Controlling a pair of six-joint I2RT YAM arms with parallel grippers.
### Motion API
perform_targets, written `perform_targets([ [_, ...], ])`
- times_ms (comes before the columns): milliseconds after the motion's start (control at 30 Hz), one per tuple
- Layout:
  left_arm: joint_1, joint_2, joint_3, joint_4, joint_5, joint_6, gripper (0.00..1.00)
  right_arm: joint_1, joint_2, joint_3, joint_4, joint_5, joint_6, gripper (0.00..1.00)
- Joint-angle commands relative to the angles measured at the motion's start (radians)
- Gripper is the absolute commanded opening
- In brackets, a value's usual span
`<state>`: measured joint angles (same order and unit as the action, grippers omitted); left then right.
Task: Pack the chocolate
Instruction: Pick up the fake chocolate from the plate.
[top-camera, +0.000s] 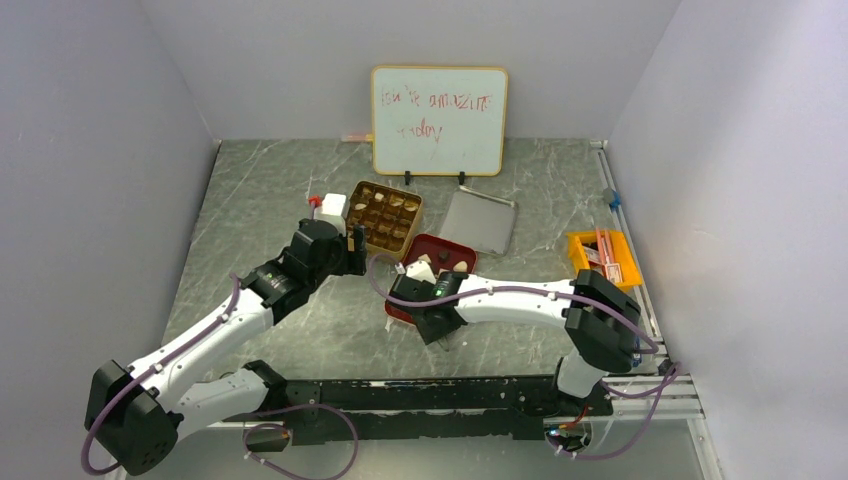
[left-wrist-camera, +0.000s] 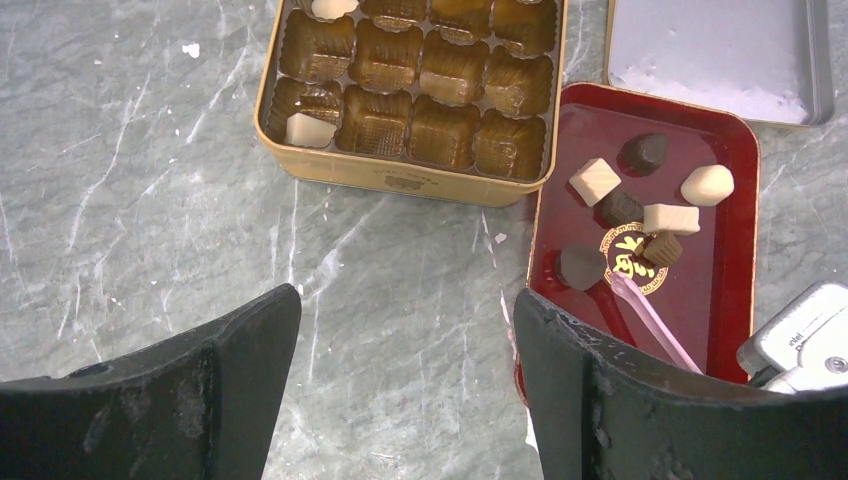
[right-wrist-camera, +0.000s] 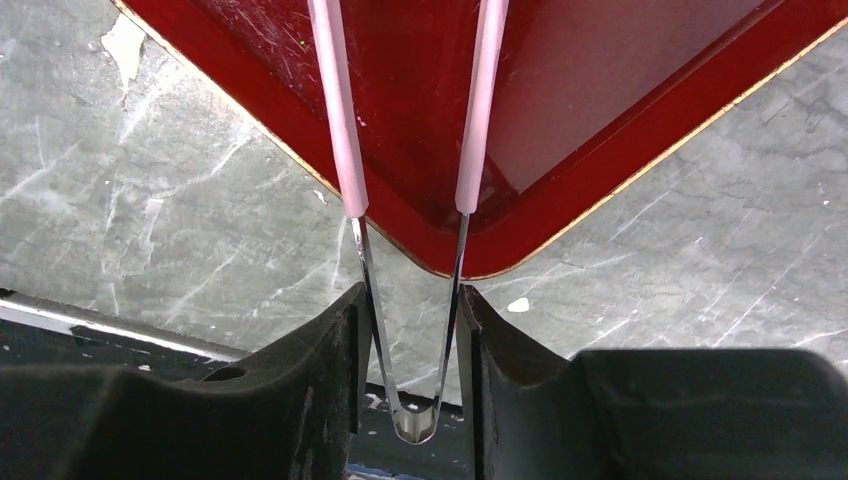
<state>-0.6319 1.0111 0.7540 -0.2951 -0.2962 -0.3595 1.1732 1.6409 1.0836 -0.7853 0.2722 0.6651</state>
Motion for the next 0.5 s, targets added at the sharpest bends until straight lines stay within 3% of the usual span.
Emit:
perform_targets([
  [0, -0.005, -0.004, 0.018, 0.043, -0.01, 0.004, 0.83, 0.0, 0.002, 0.038, -0.002, 0.034, 0.005, 0.39],
  [467, -0.004, 0.001, 0.019, 0.043, -0.009, 0.004, 0.82, -0.043, 0.046, 0.066, 0.026, 0.039, -0.019, 0.39],
])
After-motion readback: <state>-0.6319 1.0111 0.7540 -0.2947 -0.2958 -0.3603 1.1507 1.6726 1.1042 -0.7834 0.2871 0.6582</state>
